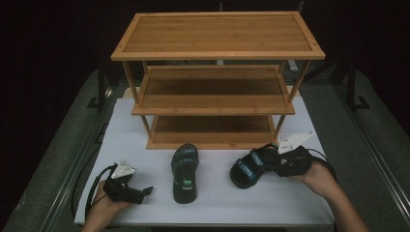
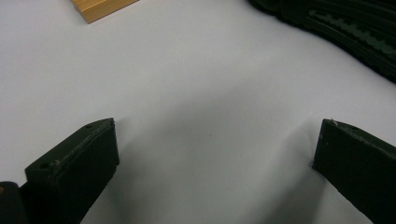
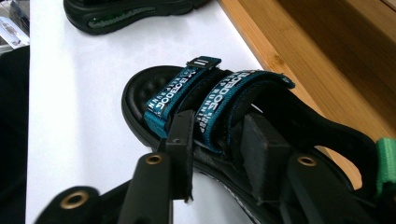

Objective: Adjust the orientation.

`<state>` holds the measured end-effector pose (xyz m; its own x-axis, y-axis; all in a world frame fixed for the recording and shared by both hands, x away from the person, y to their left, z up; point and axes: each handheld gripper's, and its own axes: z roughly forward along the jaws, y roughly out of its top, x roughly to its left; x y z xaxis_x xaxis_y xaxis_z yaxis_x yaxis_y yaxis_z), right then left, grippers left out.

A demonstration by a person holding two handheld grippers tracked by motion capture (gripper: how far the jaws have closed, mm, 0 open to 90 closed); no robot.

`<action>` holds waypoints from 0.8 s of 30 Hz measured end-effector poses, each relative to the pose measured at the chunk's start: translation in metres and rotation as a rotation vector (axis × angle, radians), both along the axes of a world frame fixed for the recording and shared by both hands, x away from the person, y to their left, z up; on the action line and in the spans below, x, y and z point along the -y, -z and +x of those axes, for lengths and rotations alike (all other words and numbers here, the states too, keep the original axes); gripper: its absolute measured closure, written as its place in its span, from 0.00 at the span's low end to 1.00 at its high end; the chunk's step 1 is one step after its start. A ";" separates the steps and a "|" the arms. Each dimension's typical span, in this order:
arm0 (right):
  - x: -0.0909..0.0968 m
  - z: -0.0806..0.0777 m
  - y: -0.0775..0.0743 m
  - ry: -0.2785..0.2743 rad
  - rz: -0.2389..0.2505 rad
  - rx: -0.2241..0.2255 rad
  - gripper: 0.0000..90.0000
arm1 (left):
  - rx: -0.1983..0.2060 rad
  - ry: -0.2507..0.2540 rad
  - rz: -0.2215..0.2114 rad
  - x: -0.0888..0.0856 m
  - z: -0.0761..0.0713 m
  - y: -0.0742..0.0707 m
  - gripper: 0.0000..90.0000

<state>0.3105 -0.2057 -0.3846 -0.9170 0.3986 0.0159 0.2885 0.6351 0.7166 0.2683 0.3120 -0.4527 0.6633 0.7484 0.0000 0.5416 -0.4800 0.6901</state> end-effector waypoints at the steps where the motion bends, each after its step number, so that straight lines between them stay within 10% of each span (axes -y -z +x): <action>1: 0.000 0.000 0.000 0.001 0.001 -0.005 0.75 | 0.000 0.000 0.000 0.000 0.000 0.000 0.00; 24: -0.060 -0.011 -0.009 0.022 0.039 0.006 0.88 | -0.003 0.013 0.000 -0.001 0.001 0.000 0.00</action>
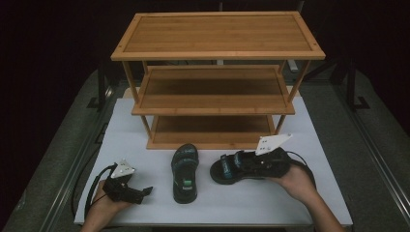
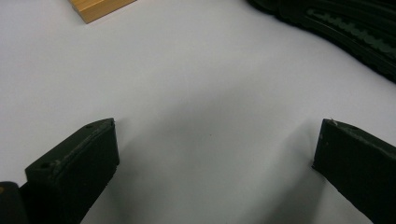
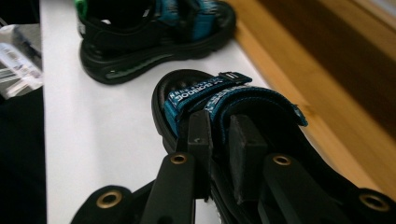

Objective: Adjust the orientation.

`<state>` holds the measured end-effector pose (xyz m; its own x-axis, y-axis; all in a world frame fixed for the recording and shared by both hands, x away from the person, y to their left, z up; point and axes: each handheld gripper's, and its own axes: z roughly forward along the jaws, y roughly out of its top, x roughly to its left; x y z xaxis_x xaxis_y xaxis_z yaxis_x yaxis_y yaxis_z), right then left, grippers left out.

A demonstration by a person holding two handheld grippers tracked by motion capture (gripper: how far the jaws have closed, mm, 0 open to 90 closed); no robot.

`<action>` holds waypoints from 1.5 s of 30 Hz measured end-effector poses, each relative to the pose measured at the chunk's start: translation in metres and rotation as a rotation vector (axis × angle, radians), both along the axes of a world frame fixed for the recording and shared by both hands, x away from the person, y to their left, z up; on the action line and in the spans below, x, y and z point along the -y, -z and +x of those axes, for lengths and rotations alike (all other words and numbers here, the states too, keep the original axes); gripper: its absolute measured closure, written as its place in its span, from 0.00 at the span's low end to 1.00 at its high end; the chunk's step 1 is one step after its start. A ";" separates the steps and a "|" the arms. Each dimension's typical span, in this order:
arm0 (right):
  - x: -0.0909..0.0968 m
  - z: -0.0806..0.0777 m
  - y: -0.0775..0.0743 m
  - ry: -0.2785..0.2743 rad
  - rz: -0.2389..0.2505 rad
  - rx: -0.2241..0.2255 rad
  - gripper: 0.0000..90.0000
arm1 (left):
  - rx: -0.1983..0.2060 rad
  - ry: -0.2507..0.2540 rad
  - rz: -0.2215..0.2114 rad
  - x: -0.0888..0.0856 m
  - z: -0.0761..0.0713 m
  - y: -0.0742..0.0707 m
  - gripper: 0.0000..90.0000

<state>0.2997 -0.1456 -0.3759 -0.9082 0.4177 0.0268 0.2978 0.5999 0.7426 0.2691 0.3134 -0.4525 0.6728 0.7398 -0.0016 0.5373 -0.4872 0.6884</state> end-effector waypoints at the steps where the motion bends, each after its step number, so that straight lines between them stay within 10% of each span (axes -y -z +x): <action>1: -0.004 -0.001 0.002 -0.004 -0.001 -0.009 0.88 | 0.000 0.000 0.000 0.000 0.000 0.000 0.00; 16: 0.009 -0.004 -0.012 0.003 0.044 -0.004 0.72 | 0.000 0.003 -0.001 0.000 0.000 0.000 0.00; 29: 0.008 0.037 0.005 -0.021 -0.051 -0.072 0.70 | -0.001 0.006 -0.002 -0.001 0.000 0.000 0.00; 45: -0.001 0.042 0.009 -0.005 -0.130 -0.070 0.90 | -0.001 0.006 -0.004 -0.001 0.000 0.000 0.00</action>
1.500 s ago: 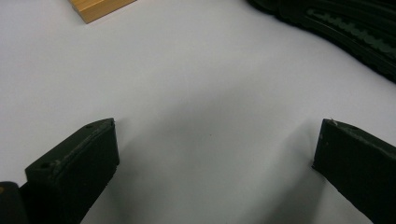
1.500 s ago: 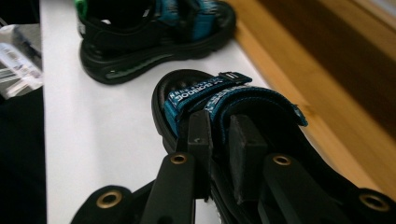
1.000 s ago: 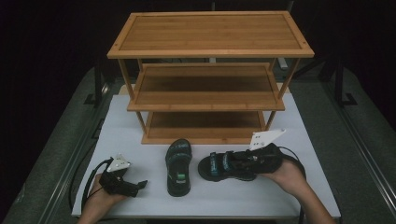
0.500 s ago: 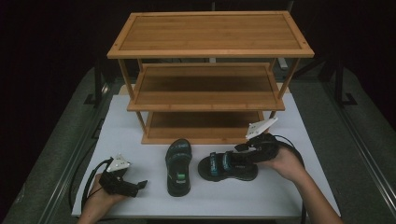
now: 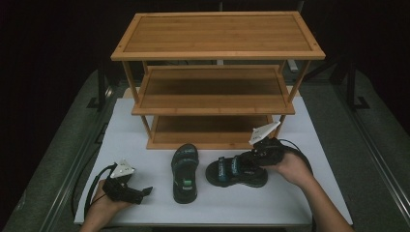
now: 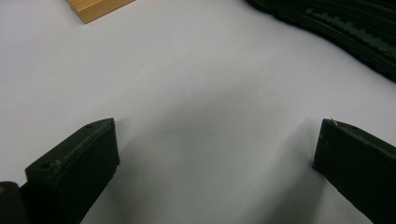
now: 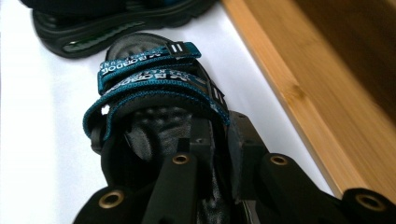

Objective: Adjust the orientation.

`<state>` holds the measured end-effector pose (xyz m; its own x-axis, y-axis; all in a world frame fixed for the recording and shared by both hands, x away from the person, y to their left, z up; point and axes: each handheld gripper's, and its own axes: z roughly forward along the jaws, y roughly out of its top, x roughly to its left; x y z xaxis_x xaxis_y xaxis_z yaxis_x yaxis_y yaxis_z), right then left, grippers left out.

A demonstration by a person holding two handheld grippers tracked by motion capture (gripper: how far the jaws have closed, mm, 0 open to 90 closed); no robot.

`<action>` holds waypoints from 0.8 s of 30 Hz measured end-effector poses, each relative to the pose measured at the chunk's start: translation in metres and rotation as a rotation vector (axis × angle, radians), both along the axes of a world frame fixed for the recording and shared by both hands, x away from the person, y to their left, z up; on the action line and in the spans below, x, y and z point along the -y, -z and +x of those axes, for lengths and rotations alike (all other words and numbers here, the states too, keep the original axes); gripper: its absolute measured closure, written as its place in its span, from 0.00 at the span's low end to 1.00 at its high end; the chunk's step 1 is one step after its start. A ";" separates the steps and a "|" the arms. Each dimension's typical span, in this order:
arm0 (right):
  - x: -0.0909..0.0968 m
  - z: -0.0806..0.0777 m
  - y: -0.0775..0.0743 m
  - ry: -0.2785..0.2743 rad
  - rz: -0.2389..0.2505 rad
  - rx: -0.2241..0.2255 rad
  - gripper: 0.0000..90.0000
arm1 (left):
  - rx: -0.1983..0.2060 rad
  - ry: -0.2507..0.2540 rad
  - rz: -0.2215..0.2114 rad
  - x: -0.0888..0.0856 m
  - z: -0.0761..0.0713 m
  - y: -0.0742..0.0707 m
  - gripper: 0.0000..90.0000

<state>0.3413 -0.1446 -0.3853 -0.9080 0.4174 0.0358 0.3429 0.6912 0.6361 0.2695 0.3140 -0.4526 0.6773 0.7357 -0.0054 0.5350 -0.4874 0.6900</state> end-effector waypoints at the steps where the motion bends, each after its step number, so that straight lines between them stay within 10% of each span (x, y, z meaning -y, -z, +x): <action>1: 0.001 -0.001 -0.001 0.012 -0.005 0.003 0.90 | 0.000 0.001 0.001 0.000 0.000 0.000 0.00; 15: 0.047 -0.002 -0.001 0.215 0.021 -0.012 0.90 | -0.001 0.003 0.002 0.000 0.000 0.000 0.00; 24: 0.050 -0.003 -0.005 0.224 0.076 -0.066 0.92 | -0.001 0.003 0.002 0.000 0.000 0.000 0.00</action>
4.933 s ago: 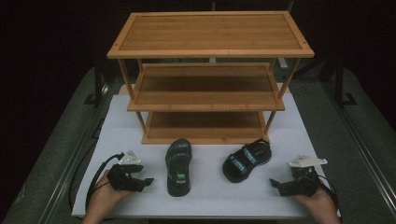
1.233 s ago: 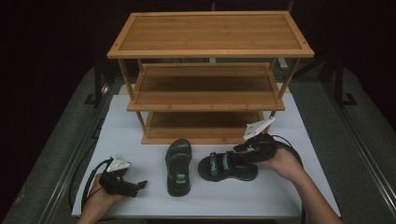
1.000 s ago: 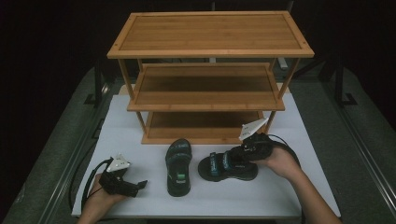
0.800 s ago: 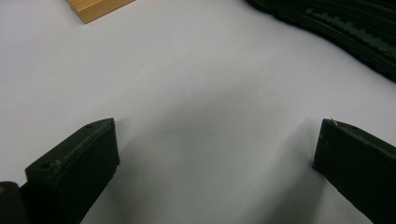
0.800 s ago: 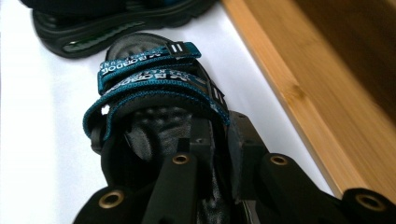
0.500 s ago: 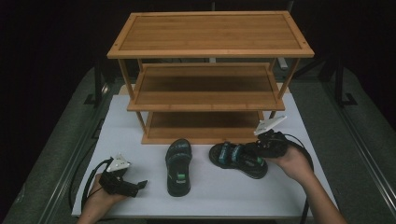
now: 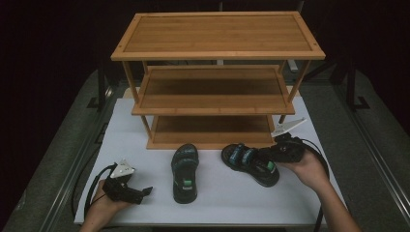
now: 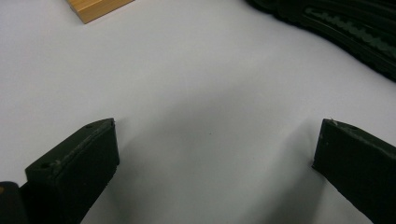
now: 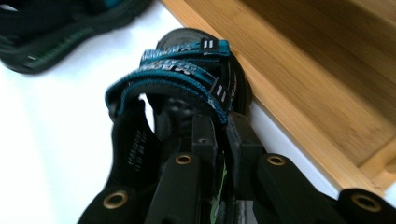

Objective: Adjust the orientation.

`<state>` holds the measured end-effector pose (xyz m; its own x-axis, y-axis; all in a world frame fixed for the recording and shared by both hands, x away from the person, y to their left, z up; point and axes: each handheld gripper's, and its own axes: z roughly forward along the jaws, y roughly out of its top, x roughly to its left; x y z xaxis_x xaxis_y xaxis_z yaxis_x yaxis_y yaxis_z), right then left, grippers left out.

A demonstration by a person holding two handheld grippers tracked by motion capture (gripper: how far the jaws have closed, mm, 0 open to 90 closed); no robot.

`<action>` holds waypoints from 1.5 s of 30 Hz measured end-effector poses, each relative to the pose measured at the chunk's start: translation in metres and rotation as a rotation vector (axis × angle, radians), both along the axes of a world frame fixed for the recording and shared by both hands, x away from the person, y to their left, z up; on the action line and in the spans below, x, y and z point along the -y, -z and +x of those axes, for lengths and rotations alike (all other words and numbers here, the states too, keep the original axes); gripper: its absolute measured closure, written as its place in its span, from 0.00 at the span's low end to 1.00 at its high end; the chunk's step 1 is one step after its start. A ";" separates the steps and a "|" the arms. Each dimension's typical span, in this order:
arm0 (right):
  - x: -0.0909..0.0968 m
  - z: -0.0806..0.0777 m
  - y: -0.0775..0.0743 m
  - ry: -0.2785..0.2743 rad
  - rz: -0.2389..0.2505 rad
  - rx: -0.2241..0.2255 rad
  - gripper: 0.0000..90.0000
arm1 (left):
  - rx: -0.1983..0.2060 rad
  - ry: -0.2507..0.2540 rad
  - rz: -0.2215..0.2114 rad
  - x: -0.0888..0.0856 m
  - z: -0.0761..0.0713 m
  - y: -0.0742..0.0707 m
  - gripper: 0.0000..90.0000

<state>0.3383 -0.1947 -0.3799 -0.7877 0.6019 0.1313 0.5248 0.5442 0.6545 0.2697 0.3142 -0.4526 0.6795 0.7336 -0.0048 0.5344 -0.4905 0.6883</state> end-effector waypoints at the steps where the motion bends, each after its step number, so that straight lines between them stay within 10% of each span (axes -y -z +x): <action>1: 0.001 -0.002 -0.004 -0.001 0.014 -0.005 0.92 | -0.001 0.001 0.000 0.000 0.000 0.000 0.00; 17: 0.023 -0.005 0.007 0.060 -0.028 -0.004 0.90 | -0.001 0.003 0.000 0.000 0.000 0.000 0.00; 32: 0.063 -0.029 -0.008 0.096 0.046 0.076 0.81 | -0.001 0.003 0.000 0.000 0.000 0.000 0.00; 37: 0.084 -0.032 0.009 0.131 0.046 0.046 0.99 | 0.000 0.003 0.001 0.000 0.000 0.000 0.00; 45: 0.084 -0.030 0.038 0.106 0.044 -0.002 1.00 | -0.001 0.004 0.002 0.000 0.000 0.000 0.00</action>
